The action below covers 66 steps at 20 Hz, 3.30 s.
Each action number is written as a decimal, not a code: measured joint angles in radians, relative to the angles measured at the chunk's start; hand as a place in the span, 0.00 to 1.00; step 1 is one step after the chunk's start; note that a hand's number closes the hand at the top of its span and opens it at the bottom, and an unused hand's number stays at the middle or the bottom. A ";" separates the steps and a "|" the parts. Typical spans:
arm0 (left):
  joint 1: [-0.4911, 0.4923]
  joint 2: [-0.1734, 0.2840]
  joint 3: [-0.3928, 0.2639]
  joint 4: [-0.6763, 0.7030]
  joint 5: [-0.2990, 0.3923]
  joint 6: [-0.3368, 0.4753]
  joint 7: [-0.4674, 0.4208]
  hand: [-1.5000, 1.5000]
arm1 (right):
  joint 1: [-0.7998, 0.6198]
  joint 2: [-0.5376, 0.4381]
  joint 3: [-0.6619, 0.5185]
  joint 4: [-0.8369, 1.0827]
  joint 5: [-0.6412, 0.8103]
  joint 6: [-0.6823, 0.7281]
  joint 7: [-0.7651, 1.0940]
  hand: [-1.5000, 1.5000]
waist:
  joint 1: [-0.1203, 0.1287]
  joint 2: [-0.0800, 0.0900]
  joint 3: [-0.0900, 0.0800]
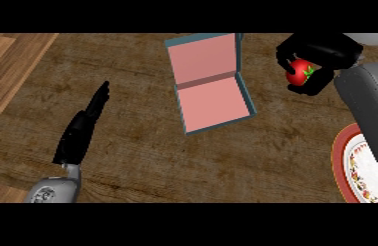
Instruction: Pick the tomato from the plate and place it in the cardboard box
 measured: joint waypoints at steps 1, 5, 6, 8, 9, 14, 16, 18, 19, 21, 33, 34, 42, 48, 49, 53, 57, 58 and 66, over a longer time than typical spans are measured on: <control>-0.004 0.002 0.003 0.002 0.000 0.001 0.000 0.50 | -0.025 -0.001 -0.007 0.028 -0.011 0.000 -0.028 1.00 | -0.003 0.000 0.000; -0.004 0.001 0.006 0.013 -0.003 0.005 0.000 0.50 | -0.108 0.022 -0.047 0.118 -0.106 0.031 -0.098 1.00 | -0.014 -0.003 -0.001; -0.008 0.003 0.010 0.016 -0.003 0.006 0.002 0.50 | -0.128 0.030 -0.057 0.136 -0.135 0.044 -0.107 1.00 | -0.018 -0.004 -0.001; -0.010 0.004 0.015 0.023 -0.003 0.009 0.002 0.50 | -0.160 0.046 -0.071 0.164 -0.191 0.065 -0.123 1.00 | -0.026 -0.007 -0.001; -0.009 0.007 0.018 0.023 -0.002 0.007 0.005 0.50 | -0.176 0.058 -0.073 0.178 -0.215 0.073 -0.129 1.00 | -0.028 -0.009 -0.001; -0.003 0.003 0.025 0.034 -0.004 0.016 0.006 0.50 | -0.253 0.092 -0.067 0.228 -0.321 0.115 -0.145 1.00 | -0.051 -0.019 -0.003; 0.000 0.005 0.029 0.036 -0.007 0.022 0.003 0.50 | -0.285 0.105 -0.060 0.247 -0.354 0.129 -0.143 1.00 | -0.055 -0.021 -0.003; 0.008 0.008 0.033 0.030 -0.005 0.021 0.002 0.50 | -0.320 0.123 -0.050 0.264 -0.382 0.141 -0.136 1.00 | -0.060 -0.025 -0.004; 0.015 0.011 0.037 0.032 -0.004 0.022 -0.001 0.50 | -0.335 0.126 -0.044 0.270 -0.396 0.150 -0.133 1.00 | -0.067 -0.028 -0.004; 0.028 0.012 0.041 0.031 -0.004 0.024 -0.004 0.50 | -0.373 0.134 -0.031 0.288 -0.417 0.168 -0.120 1.00 | -0.076 -0.032 -0.005; 0.058 0.012 0.063 0.029 0.003 0.035 -0.020 0.50 | -0.500 0.313 0.105 0.394 -0.424 0.167 -0.085 1.00 | -0.119 -0.043 -0.006; 0.057 0.012 0.063 0.033 0.001 0.036 -0.018 0.50 | -0.502 0.337 0.119 0.406 -0.418 0.161 -0.080 1.00 | -0.122 -0.043 -0.006; 0.068 0.021 0.074 0.018 0.007 0.028 -0.008 0.50 | -0.503 0.484 0.203 0.522 -0.357 0.100 -0.056 0.00 | -0.133 -0.045 -0.006; 0.061 0.015 0.070 0.021 -0.001 0.031 -0.014 0.50 | -0.491 0.521 0.244 0.549 -0.395 0.111 -0.019 0.00 | -0.123 -0.046 -0.006; 0.062 0.009 0.065 0.020 -0.005 0.036 -0.014 0.50 | -0.483 0.524 0.247 0.548 -0.407 0.113 -0.020 0.00 | -0.124 -0.046 -0.006; 0.066 0.006 0.060 0.012 -0.004 0.031 -0.008 0.50 | -0.467 0.529 0.220 0.550 -0.499 0.144 0.009 0.00 | -0.114 -0.044 -0.006; 0.053 -0.002 0.050 0.013 -0.018 0.040 -0.003 0.50 | -0.475 0.529 0.130 0.579 -0.628 0.184 0.063 0.00 | -0.108 -0.041 -0.006; 0.051 -0.001 0.049 0.017 -0.017 0.037 -0.004 0.50 | -0.480 0.529 0.108 0.589 -0.660 0.199 0.084 0.00 | -0.106 -0.040 -0.006; 0.034 0.001 0.055 0.014 -0.013 0.034 0.001 0.50 | -0.566 0.479 -0.096 0.697 -0.864 0.308 0.229 0.00 | -0.100 -0.027 -0.006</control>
